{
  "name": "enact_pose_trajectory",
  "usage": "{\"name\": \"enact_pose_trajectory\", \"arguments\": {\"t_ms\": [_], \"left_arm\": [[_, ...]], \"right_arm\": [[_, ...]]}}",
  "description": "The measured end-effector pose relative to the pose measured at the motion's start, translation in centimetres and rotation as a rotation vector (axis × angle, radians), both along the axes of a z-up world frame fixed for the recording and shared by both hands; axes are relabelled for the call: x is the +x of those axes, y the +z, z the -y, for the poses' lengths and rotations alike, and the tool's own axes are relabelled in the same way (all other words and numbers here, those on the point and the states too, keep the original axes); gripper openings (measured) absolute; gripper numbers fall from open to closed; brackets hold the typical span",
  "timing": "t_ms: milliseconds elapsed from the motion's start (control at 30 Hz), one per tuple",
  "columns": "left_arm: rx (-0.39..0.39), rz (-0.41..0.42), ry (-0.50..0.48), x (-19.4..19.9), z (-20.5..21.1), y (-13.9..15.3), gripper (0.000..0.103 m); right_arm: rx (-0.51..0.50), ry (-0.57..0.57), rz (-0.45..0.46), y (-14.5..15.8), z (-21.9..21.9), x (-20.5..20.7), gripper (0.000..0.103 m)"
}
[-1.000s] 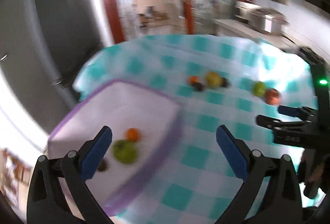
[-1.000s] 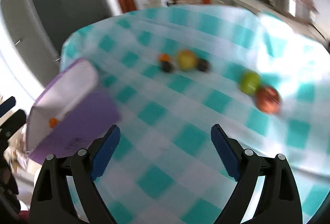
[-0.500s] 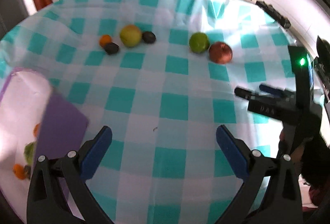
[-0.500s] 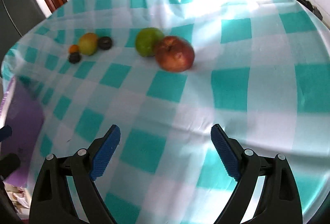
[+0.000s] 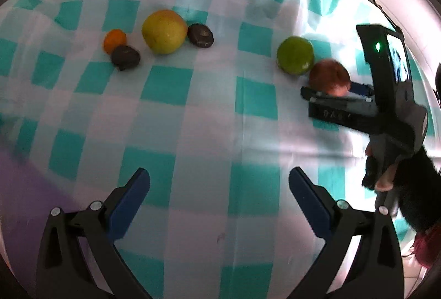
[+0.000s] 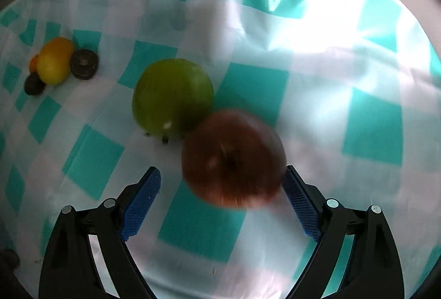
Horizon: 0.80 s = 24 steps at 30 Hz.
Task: Organize fruits
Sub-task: 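Grasp the green apple with the left tool while the right grasps the red apple, then carry the green apple and red apple over the white box with both tools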
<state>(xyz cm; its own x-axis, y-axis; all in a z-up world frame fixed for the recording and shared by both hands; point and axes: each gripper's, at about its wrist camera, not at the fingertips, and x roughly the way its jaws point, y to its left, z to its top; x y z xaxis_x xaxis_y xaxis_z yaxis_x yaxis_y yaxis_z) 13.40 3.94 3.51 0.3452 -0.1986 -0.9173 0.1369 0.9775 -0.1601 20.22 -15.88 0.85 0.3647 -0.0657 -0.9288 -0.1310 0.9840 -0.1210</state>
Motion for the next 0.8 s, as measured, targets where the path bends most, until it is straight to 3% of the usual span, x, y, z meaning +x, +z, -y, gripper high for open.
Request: {"name": "enact_pose_trajectory", "arguments": {"t_ms": [133,200,333,433,600,700,733,800], "left_arm": [[-0.041,0.014,0.042,3.7,0.6,-0.1,0.101],[-0.081,0.023,0.09,5.9,0.9,-0.1,0.101],[-0.168,0.011,0.153,9.4,2.6,-0.5,0.101],[-0.194,0.021,0.138,11.4,5.0,-1.2,0.101],[-0.165,0.043,0.054,13.8,9.9,-3.0,0.101],[-0.081,0.059,-0.015,14.7,12.2,-4.2,0.101],[-0.045,0.089,-0.035,14.7,12.7,-4.2,0.096],[-0.006,0.145,-0.112,14.2,13.7,-4.1,0.076]], "right_arm": [[0.01,0.009,0.043,-0.3,0.2,0.4,0.081],[0.01,-0.017,0.074,-0.2,0.8,0.0,0.066],[0.052,-0.069,0.109,0.5,2.5,-2.5,0.064],[0.048,-0.091,0.118,0.8,2.8,-5.2,0.064],[0.077,-0.139,0.093,1.1,2.9,-10.0,0.064],[0.104,-0.167,0.084,1.2,3.6,-11.5,0.064],[0.11,-0.174,0.084,1.3,3.8,-11.8,0.064],[0.115,-0.185,0.09,1.4,4.1,-12.2,0.064]]}}
